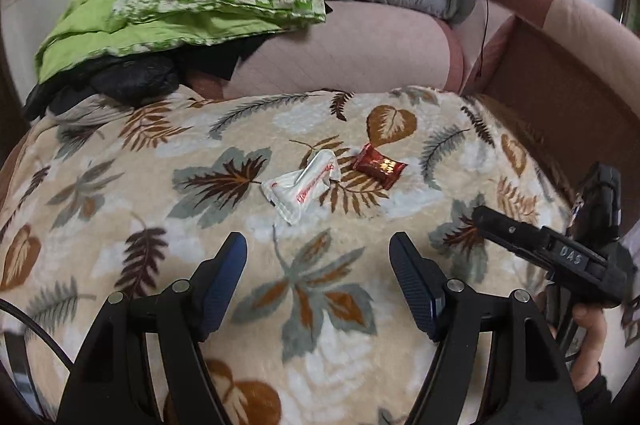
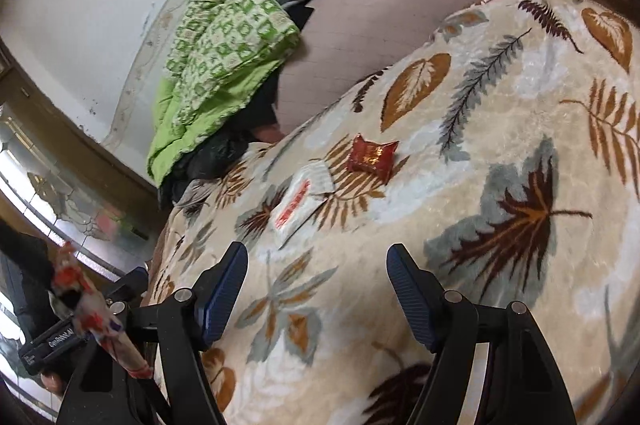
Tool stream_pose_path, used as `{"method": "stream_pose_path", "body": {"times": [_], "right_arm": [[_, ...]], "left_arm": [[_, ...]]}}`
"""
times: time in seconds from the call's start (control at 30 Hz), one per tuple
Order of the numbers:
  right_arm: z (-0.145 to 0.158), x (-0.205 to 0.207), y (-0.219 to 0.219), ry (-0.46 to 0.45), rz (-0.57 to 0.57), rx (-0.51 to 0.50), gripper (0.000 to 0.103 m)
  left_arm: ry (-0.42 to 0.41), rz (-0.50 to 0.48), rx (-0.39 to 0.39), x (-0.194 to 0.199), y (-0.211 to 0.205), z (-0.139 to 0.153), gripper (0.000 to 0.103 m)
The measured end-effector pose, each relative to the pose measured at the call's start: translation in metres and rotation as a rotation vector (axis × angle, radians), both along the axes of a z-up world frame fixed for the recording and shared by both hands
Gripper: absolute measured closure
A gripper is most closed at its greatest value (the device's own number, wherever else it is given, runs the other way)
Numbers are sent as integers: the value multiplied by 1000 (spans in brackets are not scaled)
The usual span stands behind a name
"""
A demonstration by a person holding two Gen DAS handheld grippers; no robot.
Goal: Collect trash
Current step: 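Grasp the red candy packet with the right tool while the left tool grasps the white wrapper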
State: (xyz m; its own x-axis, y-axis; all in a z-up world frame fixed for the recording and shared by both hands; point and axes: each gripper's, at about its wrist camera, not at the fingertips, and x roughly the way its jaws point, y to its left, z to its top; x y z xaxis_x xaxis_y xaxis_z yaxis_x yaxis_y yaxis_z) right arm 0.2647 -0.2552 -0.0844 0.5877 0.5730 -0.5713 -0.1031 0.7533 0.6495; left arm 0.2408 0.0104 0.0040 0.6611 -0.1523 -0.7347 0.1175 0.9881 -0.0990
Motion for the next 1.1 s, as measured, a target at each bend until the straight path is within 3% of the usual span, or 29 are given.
{"method": "stream_pose_path", "body": {"times": [0.1, 0.27, 0.5, 0.57, 0.63, 0.73, 0.8, 0.87, 1.0, 1.1], "right_arm": [[-12, 20, 0, 26, -11, -15, 26], [-29, 51, 0, 51, -11, -17, 26], [-47, 101, 1, 87, -38, 1, 32], [-53, 118, 7, 99, -37, -50, 33], [-61, 130, 10, 114, -52, -86, 34], [-78, 145, 9, 140, -77, -60, 35], [-89, 152, 11, 160, -78, -49, 44], [-90, 152, 13, 132, -71, -51, 70], [-81, 137, 16, 104, -58, -76, 73], [-64, 108, 6, 74, -81, -36, 73]], "left_arm": [[6, 49, 26, 22, 4, -20, 30], [81, 60, -25, 51, 18, -54, 30], [61, -15, 43, 91, 6, -74, 30], [50, -39, 71, 100, 2, -75, 30], [51, -55, 74, 108, 1, -77, 30], [69, -87, 68, 117, -1, -81, 30], [76, -106, 71, 123, -3, -85, 30], [76, -104, 73, 128, -5, -89, 30], [96, -114, 88, 146, -13, -102, 30], [128, -138, 108, 157, -21, -112, 31]]}}
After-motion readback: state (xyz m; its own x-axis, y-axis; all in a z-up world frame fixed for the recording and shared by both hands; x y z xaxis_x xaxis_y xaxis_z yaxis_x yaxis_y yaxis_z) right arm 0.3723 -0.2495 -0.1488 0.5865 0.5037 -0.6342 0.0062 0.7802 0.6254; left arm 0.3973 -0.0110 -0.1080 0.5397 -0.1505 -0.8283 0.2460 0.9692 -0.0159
